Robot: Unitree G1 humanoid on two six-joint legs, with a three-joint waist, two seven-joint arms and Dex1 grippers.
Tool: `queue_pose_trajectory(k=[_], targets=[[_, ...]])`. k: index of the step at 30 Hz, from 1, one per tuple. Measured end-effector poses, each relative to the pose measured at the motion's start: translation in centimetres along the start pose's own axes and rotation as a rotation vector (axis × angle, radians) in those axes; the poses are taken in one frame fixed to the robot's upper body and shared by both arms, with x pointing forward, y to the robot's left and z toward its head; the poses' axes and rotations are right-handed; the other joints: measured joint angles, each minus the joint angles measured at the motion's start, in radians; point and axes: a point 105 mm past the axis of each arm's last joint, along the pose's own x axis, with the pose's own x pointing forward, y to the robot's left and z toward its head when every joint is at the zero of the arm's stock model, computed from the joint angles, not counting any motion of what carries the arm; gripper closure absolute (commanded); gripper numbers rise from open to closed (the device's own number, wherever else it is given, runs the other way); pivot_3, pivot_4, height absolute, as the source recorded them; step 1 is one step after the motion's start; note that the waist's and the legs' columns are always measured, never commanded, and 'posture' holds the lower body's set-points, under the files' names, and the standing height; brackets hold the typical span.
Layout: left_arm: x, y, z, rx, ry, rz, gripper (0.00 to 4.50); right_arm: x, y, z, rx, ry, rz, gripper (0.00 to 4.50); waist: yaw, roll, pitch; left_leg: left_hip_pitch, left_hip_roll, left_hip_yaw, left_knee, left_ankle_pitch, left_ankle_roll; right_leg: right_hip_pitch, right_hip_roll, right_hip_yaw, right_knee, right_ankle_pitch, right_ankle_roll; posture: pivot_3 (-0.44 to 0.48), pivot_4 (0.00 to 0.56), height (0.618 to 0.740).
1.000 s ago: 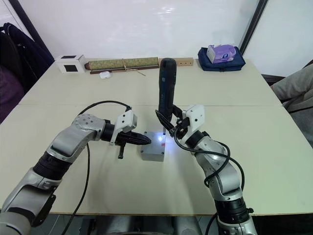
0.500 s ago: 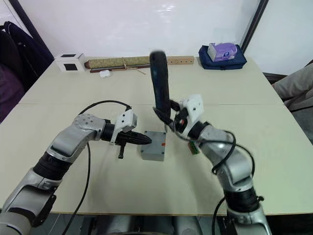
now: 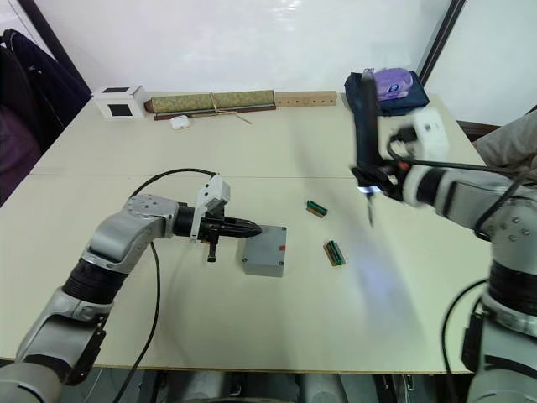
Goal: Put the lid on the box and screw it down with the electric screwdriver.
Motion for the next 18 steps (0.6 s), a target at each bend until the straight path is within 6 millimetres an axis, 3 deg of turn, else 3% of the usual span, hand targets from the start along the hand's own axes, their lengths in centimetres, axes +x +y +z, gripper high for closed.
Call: queue_pose_trajectory(k=[2,6,14,18], targets=[[0.1,-1.1,1.4,0.051,-0.019,-0.05,4.5,-0.9,-1.8,-1.3,0.053,0.085,-0.046,2.73,-0.001,0.002,0.001,-0.007,0.0,0.0,0.0,0.0,0.0,-0.007,0.001,0.0,0.0,0.0,0.0,0.0,0.15,0.74],[0.2,-2.8,2.2,0.085,-0.004,-0.127,4.5,-2.1,-2.7,-2.2,0.042,0.168,-0.054,2.73,-0.01,0.004,0.002,-0.01,0.002,0.0,0.001,0.0,0.0,-0.013,0.007,0.001,0.003,0.0,0.0,0.0,0.15,0.74],[0.9,-3.6,1.9,0.102,0.01,-0.129,4.5,0.1,-4.0,-5.3,0.112,0.306,-0.054,2.73,-0.005,0.004,0.002,-0.009,0.001,0.001,0.002,0.0,0.0,-0.012,0.007,0.002,0.004,0.0,0.0,0.0,0.15,0.74],[0.7,-3.4,1.8,0.099,0.015,-0.1,4.5,0.9,-4.2,-5.5,0.1,0.311,-0.058,2.73,-0.004,0.004,0.002,-0.009,0.001,0.0,0.003,0.001,-0.001,-0.012,0.006,0.002,0.004,0.0,0.001,0.0,0.15,0.74]])
